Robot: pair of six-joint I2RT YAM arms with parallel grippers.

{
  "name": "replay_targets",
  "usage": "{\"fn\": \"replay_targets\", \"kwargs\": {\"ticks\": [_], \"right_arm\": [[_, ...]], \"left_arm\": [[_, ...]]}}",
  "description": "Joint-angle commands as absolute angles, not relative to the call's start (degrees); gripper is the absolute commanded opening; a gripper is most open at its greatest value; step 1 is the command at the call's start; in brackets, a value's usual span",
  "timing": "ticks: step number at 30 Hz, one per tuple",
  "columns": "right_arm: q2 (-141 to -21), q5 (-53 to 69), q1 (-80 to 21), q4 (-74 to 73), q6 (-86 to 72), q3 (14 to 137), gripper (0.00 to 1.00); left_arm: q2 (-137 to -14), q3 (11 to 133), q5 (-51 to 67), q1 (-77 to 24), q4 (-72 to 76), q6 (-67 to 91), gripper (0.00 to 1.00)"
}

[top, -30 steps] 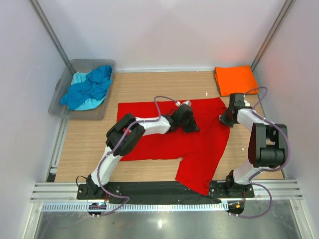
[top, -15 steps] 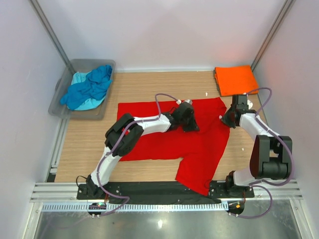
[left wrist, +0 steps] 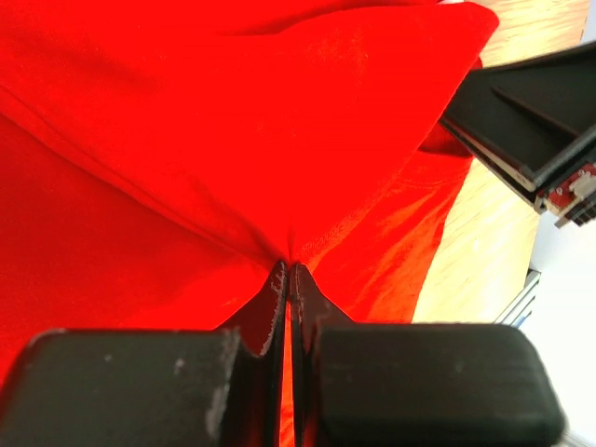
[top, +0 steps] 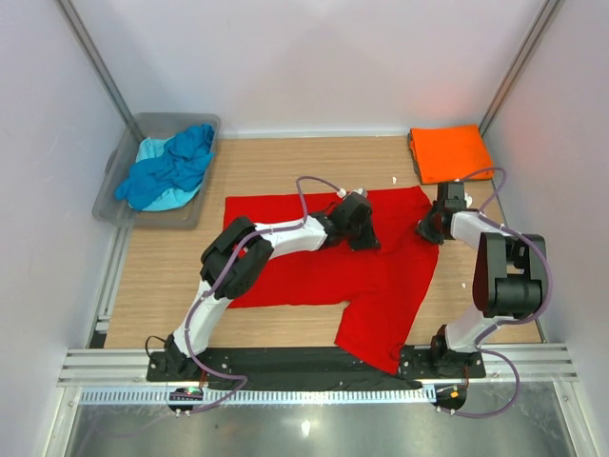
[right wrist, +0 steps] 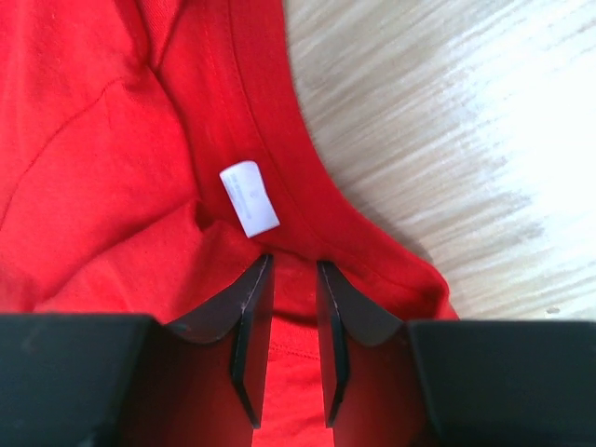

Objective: Fold and stack the t-shirts
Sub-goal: Fold the tshirt

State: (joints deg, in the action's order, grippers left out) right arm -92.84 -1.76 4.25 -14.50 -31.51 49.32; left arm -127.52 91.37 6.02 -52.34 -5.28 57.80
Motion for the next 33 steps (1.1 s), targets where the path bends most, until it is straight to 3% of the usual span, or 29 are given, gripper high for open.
{"fn": "replay_targets", "kwargs": {"ticks": [1,8,18,33], "right_arm": [[-94.6,-2.5,4.4,-12.4,-30.3,51.7,0.31],[-97.5,-4.3,4.4,-14.1,-29.7,53.7,0.23],[-97.5,-5.4,4.3,-17.2,-29.3,54.8,0.01],[-93.5,-4.4,4.3,-23.0,-28.5,58.2,0.01]], "left_arm": [[-126.7,93.7,5.0,-52.6,-5.8,56.4,0.0],[-126.9,94.1,4.9,-52.6,-6.4,55.8,0.0],[-127.0,94.7,4.8,-52.6,-6.9,55.5,0.0],[-127.4,96.6,4.6,-52.6,-8.1,55.1,0.0]]}}
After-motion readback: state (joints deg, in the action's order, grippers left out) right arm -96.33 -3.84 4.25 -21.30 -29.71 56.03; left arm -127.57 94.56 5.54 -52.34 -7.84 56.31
